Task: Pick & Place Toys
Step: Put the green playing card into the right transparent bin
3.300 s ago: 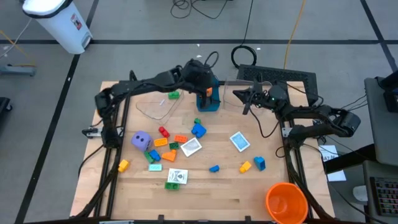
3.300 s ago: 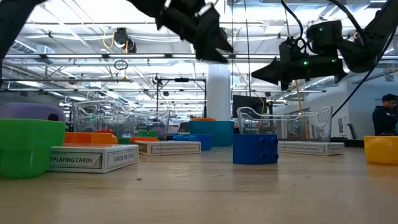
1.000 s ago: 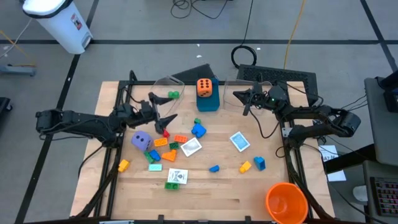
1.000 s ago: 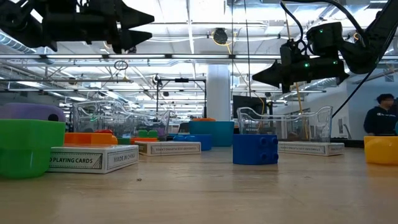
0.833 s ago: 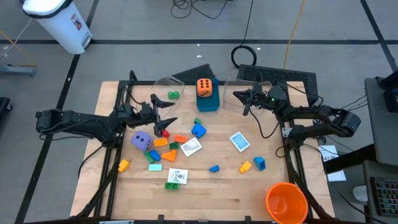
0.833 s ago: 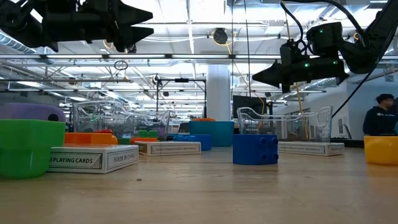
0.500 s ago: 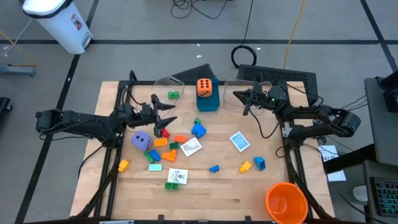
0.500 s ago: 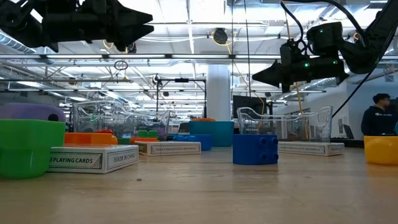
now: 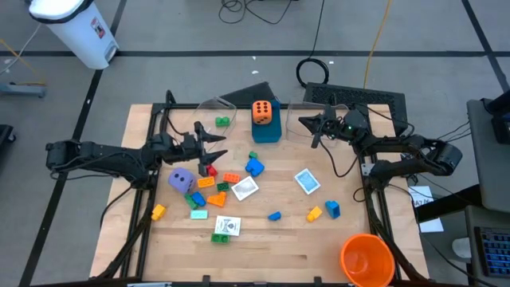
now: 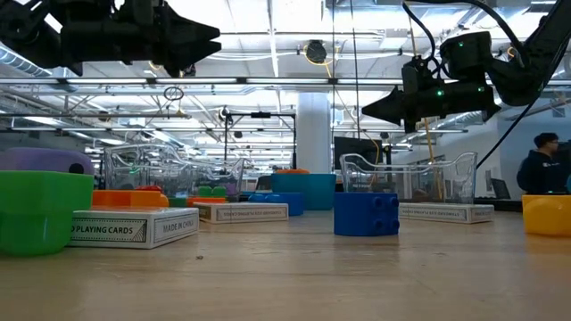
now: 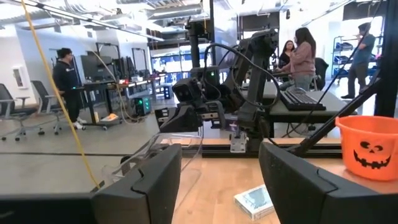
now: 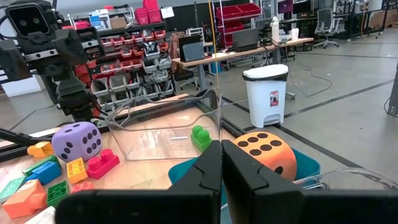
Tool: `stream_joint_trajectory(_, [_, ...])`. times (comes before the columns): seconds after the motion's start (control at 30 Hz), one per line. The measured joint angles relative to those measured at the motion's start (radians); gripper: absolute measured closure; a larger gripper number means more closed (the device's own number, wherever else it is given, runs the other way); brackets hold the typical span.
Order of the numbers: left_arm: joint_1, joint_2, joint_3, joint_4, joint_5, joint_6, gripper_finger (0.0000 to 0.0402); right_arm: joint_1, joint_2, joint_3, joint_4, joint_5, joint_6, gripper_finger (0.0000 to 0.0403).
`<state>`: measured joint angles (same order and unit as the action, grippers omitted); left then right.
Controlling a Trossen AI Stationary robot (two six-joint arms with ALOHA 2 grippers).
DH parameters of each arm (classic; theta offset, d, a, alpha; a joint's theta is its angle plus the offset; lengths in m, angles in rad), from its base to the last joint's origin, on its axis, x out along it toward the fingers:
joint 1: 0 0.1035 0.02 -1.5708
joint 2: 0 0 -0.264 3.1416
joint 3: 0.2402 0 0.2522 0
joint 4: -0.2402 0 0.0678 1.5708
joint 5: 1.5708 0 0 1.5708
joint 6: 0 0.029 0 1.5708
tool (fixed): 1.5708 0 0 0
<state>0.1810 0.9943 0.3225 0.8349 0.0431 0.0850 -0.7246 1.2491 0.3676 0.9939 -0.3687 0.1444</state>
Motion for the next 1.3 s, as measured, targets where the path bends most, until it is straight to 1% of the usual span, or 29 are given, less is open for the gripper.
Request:
stream_joint_trajectory(0.07, [0.0, 0.0, 0.0, -0.001, -0.016, 0.015, 0.0181, 0.0, 0.0, 0.0, 0.0, 0.0, -0.001, 0.0399])
stream_joint_trajectory(0.33, [0.0, 0.0, 0.0, -0.002, -0.019, 0.069, 0.0187, 0.0, 0.0, 0.0, 0.005, 0.0, -0.011, 0.0399])
stream_joint_trajectory(0.5, [0.0, 0.0, 0.0, -0.023, -0.019, 0.086, 0.0188, 0.0, 0.0, 0.0, 0.043, -0.009, 0.048, 0.0398])
stream_joint_trajectory(0.6, [0.0, 0.0, 0.0, -0.034, -0.019, 0.09, 0.0188, 0.0, 0.0, 0.0, 0.1, -0.077, 0.096, 0.0397])
stream_joint_trajectory(0.67, [0.0, 0.0, 0.0, -0.036, -0.019, 0.09, 0.0188, 0.006, 0.0, 0.0, 0.148, -0.121, 0.141, 0.0389])
stream_joint_trajectory(0.8, [0.0, 0.0, 0.0, -0.056, -0.019, 0.09, 0.0188, 0.055, -0.008, 0.001, 0.183, -0.131, 0.175, 0.0349])
stream_joint_trajectory(1.03, [0.001, 0.0, 0.001, -0.063, -0.019, 0.09, 0.0188, 0.209, -0.033, 0.064, 0.152, -0.131, 0.177, 0.0243])
stream_joint_trajectory(1.1, [0.001, 0.0, 0.001, -0.063, -0.019, 0.09, 0.0188, 0.251, -0.048, 0.096, 0.078, -0.132, 0.177, 0.0215])
stream_joint_trajectory(1.17, [0.001, 0.0, 0.001, -0.063, -0.019, 0.09, 0.0188, 0.293, -0.063, 0.141, -0.05, -0.131, 0.158, 0.0191])
stream_joint_trajectory(1.23, [0.001, 0.0, 0.001, -0.063, -0.019, 0.09, 0.0188, 0.333, -0.081, 0.193, -0.223, -0.128, 0.105, 0.0171])
stream_joint_trajectory(1.3, [0.001, 0.0, 0.001, -0.063, -0.019, 0.09, 0.0188, 0.381, -0.098, 0.256, -0.416, -0.085, 0.036, 0.0156])
